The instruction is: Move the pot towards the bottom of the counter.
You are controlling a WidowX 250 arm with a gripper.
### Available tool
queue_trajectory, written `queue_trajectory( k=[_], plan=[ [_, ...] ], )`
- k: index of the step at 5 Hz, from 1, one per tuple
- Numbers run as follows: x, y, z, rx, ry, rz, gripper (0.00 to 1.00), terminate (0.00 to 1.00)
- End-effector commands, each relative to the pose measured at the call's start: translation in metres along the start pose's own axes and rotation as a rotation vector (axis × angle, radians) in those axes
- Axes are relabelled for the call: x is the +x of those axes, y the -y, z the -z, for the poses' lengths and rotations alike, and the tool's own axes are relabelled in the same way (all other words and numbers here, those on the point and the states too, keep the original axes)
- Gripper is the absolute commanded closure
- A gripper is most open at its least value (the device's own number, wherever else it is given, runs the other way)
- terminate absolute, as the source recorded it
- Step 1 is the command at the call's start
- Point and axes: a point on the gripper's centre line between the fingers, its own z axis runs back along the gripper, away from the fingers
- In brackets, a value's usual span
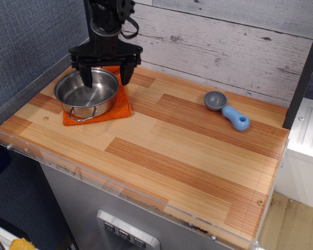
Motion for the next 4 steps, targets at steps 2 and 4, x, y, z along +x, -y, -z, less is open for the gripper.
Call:
queue_trajectory(
  k=[2,4],
  plan=[
    [0.013,0.018,0.002,-0.038,0.004,-0.013,1.00,0.00],
    [0.019,0.021,-0.019,-0.045,0.042,-0.072,1.00,0.00]
  ],
)
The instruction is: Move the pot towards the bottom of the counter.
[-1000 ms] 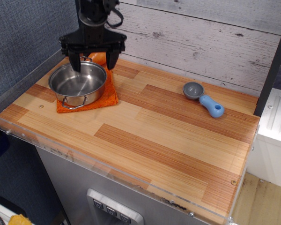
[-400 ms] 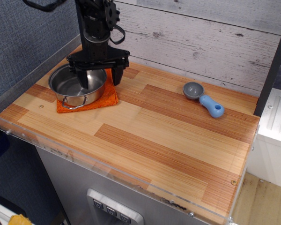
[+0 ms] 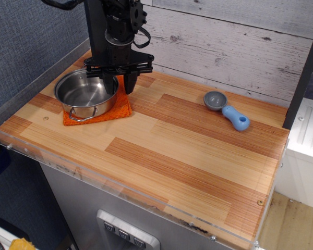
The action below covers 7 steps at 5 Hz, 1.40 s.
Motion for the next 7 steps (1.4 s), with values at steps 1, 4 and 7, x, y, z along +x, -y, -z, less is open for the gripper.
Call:
queue_trajectory(
  k=[1,4,7],
  plan=[
    [0.019,0.009,-0.041,-0.036,0.093,-0.048,1.00,0.00],
    [0.028,0.011,-0.054,-0.022,0.109,-0.065,1.00,0.00],
    [0.045,-0.019,-0.143,-0.085,0.306,-0.039,1.00,0.00]
  ],
)
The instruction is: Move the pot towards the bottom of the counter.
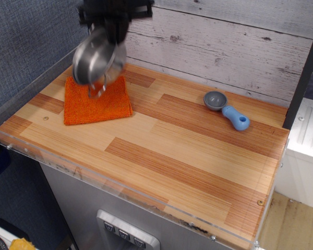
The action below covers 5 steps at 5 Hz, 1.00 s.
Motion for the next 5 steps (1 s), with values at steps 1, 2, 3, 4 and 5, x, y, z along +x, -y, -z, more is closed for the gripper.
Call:
queue_trajectory(
  k=[1,2,3,4,5],
  plan=[
    [-0.004,-0.013,-0.057,-0.102,0.090,0.089,1.00,0.00],
    [-0.038,-0.006,-0.066,-0.164,0.062,0.208,1.00,0.00],
    [-0.074,0.008,-0.074,-0.234,0.039,0.333,1.00,0.00],
    [-0.109,0.030,-0.078,-0.311,0.003,0.454,1.00,0.00],
    [-0.136,0.052,-0.076,-0.386,-0.026,0.544,1.00,0.00]
  ],
)
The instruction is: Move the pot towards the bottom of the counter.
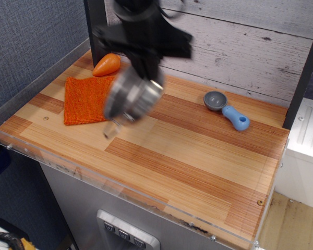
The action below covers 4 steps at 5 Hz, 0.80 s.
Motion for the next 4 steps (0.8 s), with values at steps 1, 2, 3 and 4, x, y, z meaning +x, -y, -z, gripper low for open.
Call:
queue_trajectory(
  k=[1,2,3,4],
  plan=[
    [-0.015,0.052,0.004,-0.149,-0.017,0.150,1.00,0.00],
    [-0.028,0.075,0.014,-0.176,-0.054,0.261,1.00,0.00],
    [-0.047,0.076,0.015,-0.172,-0.078,0.308,1.00,0.00],
    [-0.062,0.070,0.018,-0.165,-0.123,0.331,1.00,0.00]
  ],
)
